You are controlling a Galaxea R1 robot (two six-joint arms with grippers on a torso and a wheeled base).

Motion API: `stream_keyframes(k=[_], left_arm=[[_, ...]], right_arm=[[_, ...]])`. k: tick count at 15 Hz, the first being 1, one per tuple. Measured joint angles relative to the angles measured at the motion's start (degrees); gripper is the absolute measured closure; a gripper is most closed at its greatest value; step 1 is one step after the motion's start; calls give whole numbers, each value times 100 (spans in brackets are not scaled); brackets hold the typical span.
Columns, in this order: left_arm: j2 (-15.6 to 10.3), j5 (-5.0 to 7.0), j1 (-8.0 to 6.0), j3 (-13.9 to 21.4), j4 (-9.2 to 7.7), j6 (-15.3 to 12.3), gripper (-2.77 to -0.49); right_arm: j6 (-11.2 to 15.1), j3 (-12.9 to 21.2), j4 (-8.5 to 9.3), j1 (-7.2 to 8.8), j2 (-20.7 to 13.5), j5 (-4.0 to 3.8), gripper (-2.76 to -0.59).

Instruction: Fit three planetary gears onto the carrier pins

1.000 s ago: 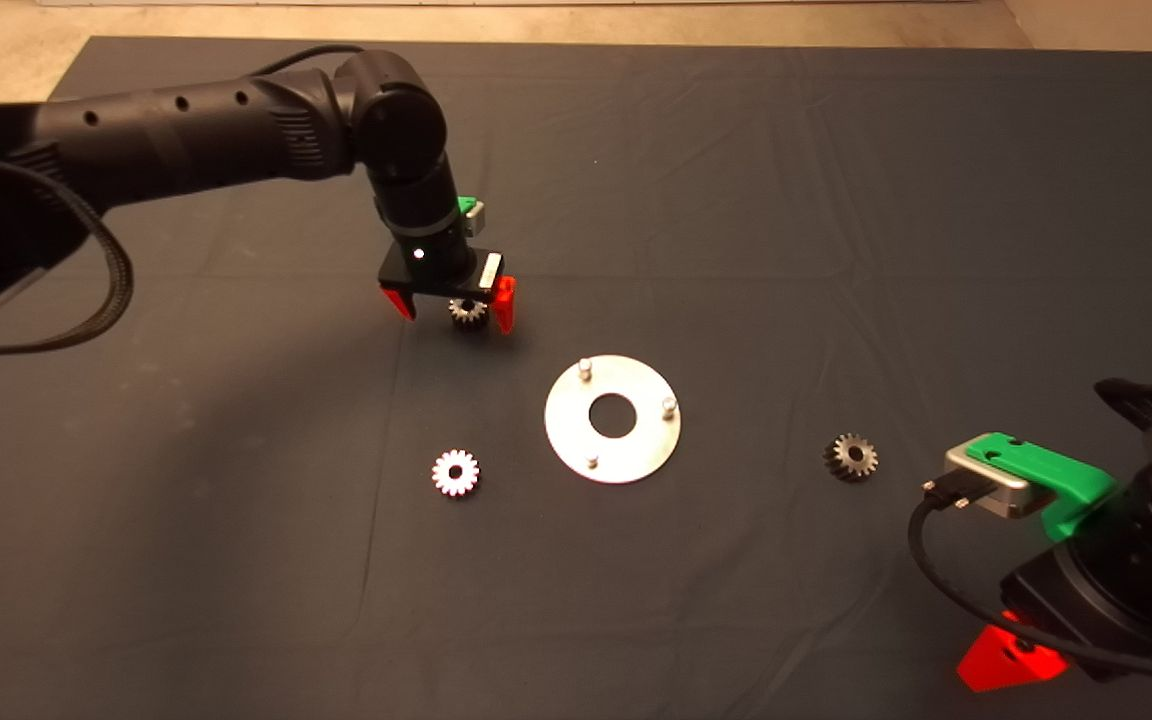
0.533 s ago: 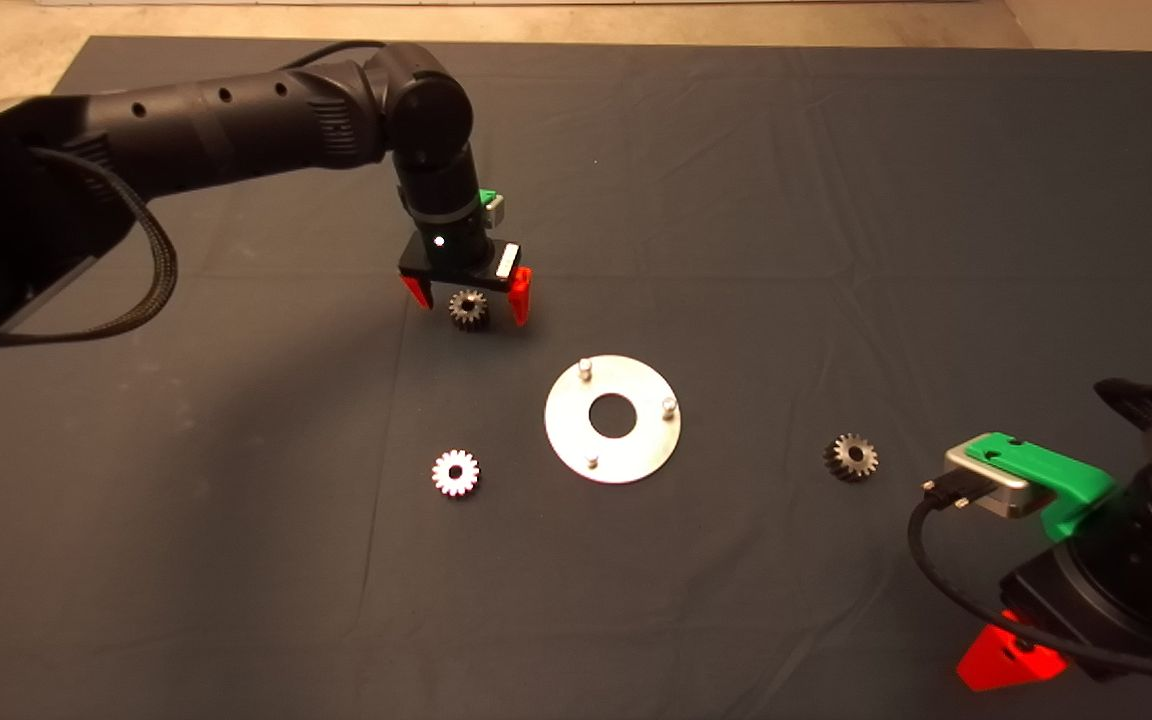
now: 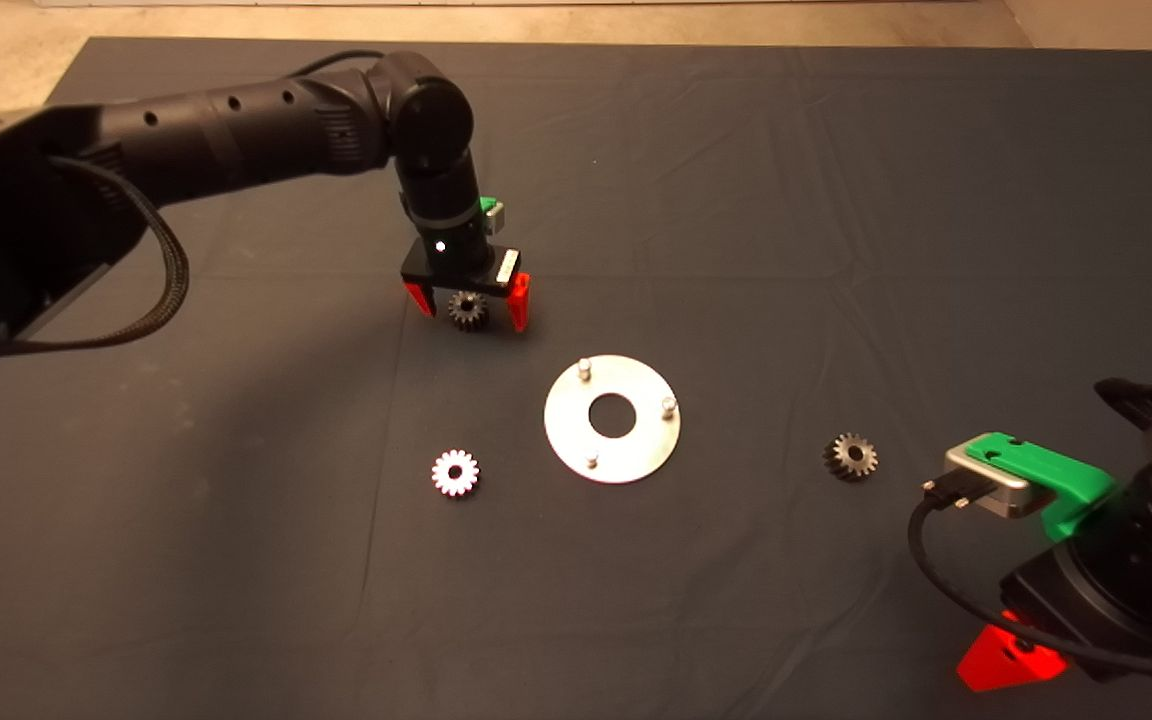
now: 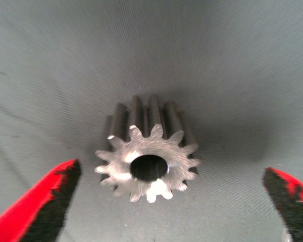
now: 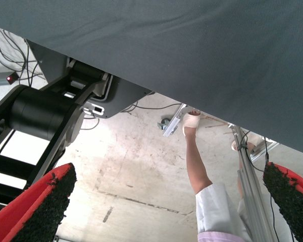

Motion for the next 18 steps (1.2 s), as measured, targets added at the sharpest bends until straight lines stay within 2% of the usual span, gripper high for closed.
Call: stream_keyframes(k=[3, 4, 6, 7, 9, 12, 18], left_arm=[[-2, -2, 9, -68, -1, 0, -251], [-2, -2, 12, -100, 0, 8, -241], [0, -2, 12, -102, -1, 193, -239], [0, -2, 12, -110, -1, 195, -239], [0, -2, 12, -167, 2, 215, -224], [1, -9, 12, -176, -1, 220, -223], [34, -71, 12, -294, 0, 342, -194]], right_arm=[[1, 0, 0, 0, -1, 2, -275], [1, 0, 0, 0, -1, 0, -275], [0, 0, 0, 2, 0, 2, -275], [0, 0, 0, 0, 0, 2, -275], [1, 0, 0, 0, -1, 0, -275], [1, 0, 0, 0, 0, 2, -275], [1, 0, 0, 0, 0, 0, -275]])
